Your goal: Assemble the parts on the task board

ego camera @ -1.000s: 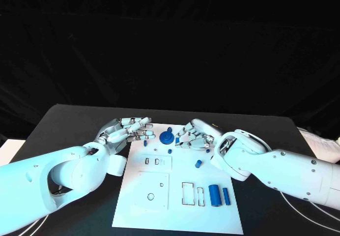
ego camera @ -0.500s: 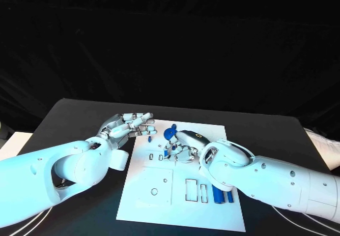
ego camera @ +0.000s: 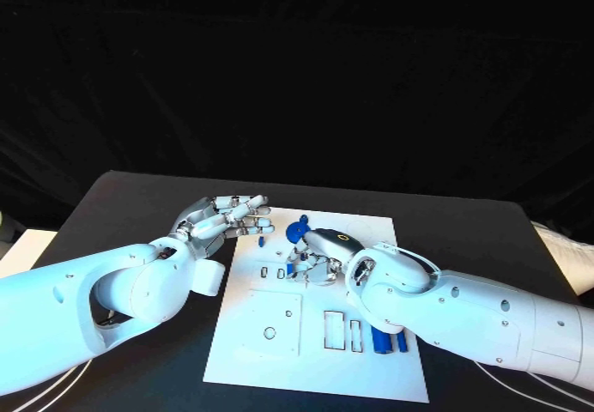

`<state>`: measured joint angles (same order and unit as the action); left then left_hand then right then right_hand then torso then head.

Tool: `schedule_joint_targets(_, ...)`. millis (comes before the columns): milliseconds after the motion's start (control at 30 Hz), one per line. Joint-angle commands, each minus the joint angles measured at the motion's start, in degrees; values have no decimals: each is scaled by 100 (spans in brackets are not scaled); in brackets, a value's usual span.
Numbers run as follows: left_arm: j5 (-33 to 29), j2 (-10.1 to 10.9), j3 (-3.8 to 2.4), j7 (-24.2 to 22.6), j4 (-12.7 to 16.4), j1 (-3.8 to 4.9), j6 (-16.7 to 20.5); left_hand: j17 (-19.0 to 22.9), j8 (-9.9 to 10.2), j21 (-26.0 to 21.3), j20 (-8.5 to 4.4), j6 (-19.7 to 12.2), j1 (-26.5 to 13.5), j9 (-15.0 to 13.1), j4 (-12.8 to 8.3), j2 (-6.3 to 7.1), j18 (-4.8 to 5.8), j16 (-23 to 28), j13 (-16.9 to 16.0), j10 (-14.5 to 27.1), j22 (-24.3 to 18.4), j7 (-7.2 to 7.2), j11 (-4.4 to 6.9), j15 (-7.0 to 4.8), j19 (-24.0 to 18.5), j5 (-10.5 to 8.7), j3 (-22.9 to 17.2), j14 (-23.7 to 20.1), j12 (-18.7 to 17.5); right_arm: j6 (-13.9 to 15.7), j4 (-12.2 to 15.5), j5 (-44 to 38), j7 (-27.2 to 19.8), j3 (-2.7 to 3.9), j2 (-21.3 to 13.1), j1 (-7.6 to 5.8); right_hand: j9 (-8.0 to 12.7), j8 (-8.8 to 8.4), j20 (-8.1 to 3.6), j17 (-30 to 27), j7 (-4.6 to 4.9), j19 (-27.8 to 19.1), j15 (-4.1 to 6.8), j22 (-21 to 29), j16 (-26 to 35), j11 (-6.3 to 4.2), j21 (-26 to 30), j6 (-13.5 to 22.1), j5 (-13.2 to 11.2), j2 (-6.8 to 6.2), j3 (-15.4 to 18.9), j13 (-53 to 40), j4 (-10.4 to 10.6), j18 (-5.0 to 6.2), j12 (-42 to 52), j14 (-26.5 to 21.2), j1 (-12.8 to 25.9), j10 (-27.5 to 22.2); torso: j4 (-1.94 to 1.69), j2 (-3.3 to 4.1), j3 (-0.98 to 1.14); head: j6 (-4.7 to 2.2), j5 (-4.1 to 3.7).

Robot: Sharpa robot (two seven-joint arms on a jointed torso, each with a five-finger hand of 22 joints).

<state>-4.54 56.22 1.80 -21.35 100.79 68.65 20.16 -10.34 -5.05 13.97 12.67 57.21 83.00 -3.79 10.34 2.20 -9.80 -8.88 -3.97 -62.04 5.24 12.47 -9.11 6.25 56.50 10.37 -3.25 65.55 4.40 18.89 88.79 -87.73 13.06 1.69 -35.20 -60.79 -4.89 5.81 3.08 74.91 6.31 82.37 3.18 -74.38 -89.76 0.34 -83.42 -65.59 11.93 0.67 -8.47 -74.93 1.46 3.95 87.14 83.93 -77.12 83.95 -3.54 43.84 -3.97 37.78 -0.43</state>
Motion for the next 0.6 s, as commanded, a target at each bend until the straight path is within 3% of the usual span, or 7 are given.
schedule_joint_targets(33, -11, -9, -3, -67, 15, 4, -103, -6, 36, -26, 1, 23, 6, 4, -27, -74, -71, 34, 3, -29, -6, 7, -14, 10, 40, -28, -17, 45, -24, -240, -33, -234, 197, -21, 19, 33, -87, 4, -42, 1509, -168, -13, 41, 7, -24, -24, 16, -211, 36, 37, -117, -1315, 132, -68, -42, 607, 46, 475, -4, 4, 3, 10, 5)
schedule_joint_targets(600, -11, -20, -3, -55, 8, 4, -108, -6, 36, -26, 1, 23, 6, 4, -27, -74, -71, 34, 3, -29, -6, 7, -14, 10, 40, -28, -17, 45, -24, -584, -16, -493, 365, -44, 30, 49, -42, -155, 5, 1509, -62, -44, -24, 71, -24, 62, 57, -17, -14, -234, -84, -1146, 175, -58, -343, 607, 248, 346, -1, -1, -3, 44, -3)
